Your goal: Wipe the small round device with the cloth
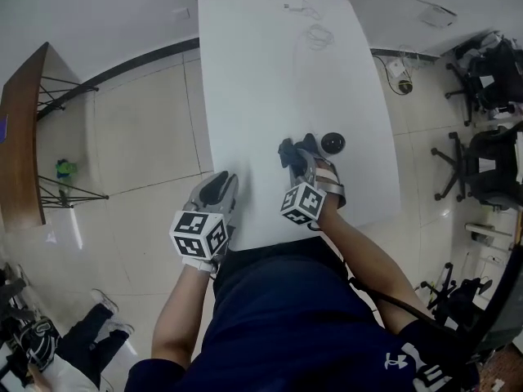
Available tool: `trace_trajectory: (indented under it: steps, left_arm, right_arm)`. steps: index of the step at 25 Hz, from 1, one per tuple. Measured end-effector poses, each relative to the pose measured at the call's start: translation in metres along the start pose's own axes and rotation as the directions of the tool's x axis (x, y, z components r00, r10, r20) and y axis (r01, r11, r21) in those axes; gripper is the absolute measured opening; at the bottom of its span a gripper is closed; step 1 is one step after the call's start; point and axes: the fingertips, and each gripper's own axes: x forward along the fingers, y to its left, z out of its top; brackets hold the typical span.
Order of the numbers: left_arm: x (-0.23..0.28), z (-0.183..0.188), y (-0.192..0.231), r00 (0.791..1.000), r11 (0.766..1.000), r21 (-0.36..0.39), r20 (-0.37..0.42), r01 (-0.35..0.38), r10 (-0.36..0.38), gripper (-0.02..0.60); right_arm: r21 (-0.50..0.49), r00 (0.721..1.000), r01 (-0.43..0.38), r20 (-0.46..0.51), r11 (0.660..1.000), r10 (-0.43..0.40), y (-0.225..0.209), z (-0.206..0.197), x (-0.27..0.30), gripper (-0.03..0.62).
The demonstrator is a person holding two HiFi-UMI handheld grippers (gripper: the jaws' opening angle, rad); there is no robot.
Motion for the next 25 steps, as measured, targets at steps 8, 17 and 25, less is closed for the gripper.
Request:
trace_trajectory:
  steps: [8, 17, 25]
  left_arm:
    - [0.024, 0.009, -0.020, 0.998, 0.998, -0.017, 0.023, 0.061, -0.061, 0.083]
    - [0.044, 0.001, -0.053, 0.997, 0.997, -0.026, 0.002, 0.076, -0.076, 0.083]
    - [0.043, -0.006, -0.060, 1.000, 0.997, -0.075, 0.021, -0.009, 0.010, 0.083]
  right_arm:
    - [0.398, 0.893, -0.113, 0.443, 0.910, -0.083, -0.142, 0.056, -0.112, 0.102]
    - [0.027, 0.796, -0.455, 0.461, 0.890, 0.393, -0.136, 0.001, -0.086, 0.101]
    - [-0.049, 0.743, -0.607, 0.318, 0.793, 0.589, -0.141, -0.011, -0.017, 0.101]
